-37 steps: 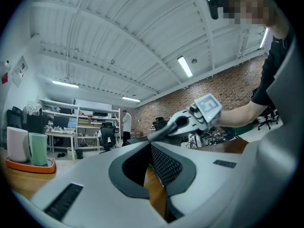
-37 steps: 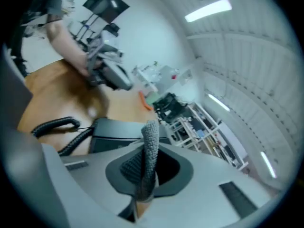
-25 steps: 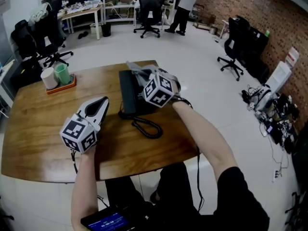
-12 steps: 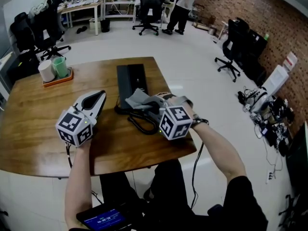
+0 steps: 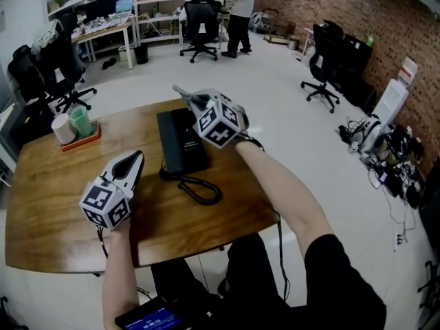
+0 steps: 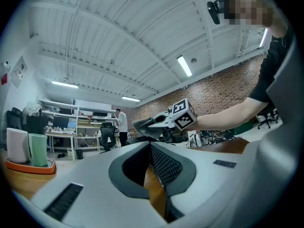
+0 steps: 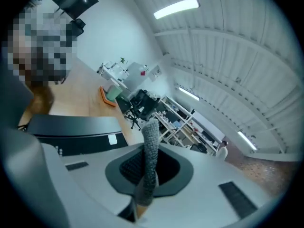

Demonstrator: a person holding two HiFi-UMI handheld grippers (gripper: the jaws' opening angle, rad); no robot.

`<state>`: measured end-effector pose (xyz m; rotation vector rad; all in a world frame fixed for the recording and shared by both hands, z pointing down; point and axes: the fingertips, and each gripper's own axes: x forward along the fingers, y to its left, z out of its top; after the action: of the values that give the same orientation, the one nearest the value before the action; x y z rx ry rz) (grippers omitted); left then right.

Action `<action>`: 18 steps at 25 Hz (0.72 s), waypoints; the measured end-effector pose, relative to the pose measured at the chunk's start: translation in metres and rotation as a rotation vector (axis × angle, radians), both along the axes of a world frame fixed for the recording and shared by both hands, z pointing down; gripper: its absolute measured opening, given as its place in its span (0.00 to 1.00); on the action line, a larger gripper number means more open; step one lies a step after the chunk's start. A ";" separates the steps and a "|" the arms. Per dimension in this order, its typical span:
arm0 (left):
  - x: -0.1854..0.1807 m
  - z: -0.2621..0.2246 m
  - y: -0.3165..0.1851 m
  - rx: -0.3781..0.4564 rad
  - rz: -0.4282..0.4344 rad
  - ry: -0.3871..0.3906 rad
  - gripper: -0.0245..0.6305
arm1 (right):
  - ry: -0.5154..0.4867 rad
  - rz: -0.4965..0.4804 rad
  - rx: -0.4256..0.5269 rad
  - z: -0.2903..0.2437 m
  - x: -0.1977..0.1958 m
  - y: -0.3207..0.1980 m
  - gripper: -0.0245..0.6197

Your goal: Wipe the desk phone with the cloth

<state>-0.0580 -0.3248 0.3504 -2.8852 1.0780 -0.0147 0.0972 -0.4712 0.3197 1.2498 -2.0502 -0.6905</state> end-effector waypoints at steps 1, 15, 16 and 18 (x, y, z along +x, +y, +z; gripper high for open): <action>-0.001 0.000 0.001 0.001 -0.001 -0.001 0.04 | 0.023 0.000 -0.021 0.010 -0.003 -0.005 0.08; 0.004 -0.004 0.000 0.026 0.012 -0.029 0.04 | 0.288 -0.255 -0.161 0.088 -0.021 0.125 0.07; 0.004 -0.004 0.000 0.027 0.012 -0.031 0.04 | 0.289 -0.269 -0.171 0.092 -0.022 0.135 0.07; 0.005 -0.004 0.002 0.031 0.016 -0.036 0.04 | 0.292 -0.289 -0.185 0.098 -0.023 0.150 0.07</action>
<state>-0.0532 -0.3232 0.3463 -2.8545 1.0397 -0.0480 0.0742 -0.3212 0.4180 0.7103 -2.0120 -0.7443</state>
